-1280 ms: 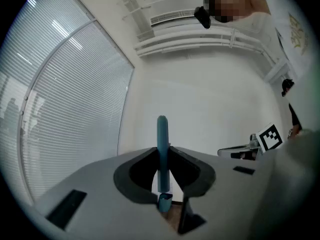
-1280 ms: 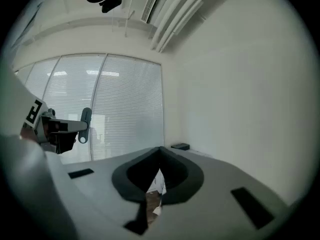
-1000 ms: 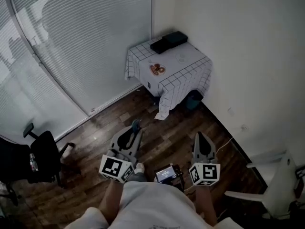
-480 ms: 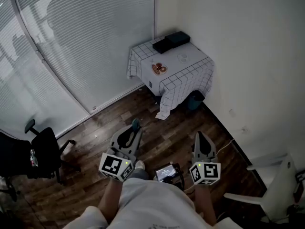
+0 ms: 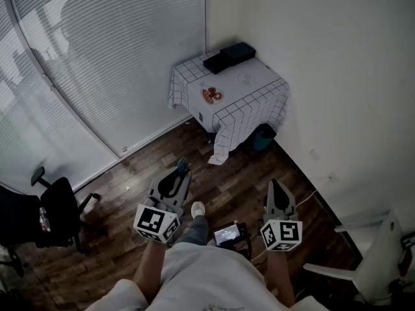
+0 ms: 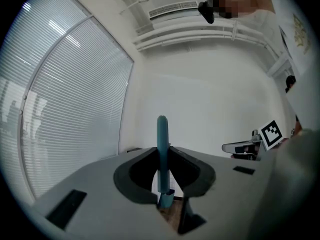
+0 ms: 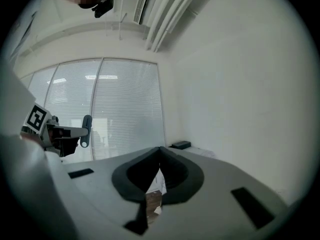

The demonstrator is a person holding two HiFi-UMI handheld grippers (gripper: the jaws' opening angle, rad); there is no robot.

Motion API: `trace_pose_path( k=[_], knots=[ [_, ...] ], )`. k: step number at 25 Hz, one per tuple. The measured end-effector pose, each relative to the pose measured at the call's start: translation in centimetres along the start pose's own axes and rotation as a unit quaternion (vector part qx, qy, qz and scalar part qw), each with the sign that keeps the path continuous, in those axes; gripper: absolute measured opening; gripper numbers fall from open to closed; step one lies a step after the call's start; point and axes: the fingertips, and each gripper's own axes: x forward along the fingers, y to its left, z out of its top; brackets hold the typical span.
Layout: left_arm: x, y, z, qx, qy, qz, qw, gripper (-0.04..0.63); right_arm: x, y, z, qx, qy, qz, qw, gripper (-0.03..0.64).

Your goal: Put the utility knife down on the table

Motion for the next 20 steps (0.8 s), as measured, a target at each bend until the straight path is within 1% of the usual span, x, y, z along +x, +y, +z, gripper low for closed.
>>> trace_pose_path(
  k=[3, 10, 14, 20],
  knots=[
    [1.5, 0.2, -0.4, -0.001, 0.005, -0.006, 1.0000, 0.075, 1.2, -0.5, -0.4, 0.001, 0.006, -0.001, 1.000, 0.008],
    [5.7, 2.2, -0.8, -0.002, -0.001, -0.008, 1.0000, 0.075, 5.3, -1.4, -0.5, 0.003, 0.007, 0.006, 1.000, 0.008],
    [8.3, 4.2, -0.7, -0.005, 0.001, -0.006, 1.0000, 0.075, 8.8, -1.9, -0.5, -0.014, 0.020, 0.007, 1.000, 0.008],
    [13.0, 7.1, -0.8, -0.009, 0.008, -0.018, 0.9998, 0.075, 13.7, -3.1, 0.0, -0.013, 0.026, -0.008, 1.000, 0.008]
  ],
)
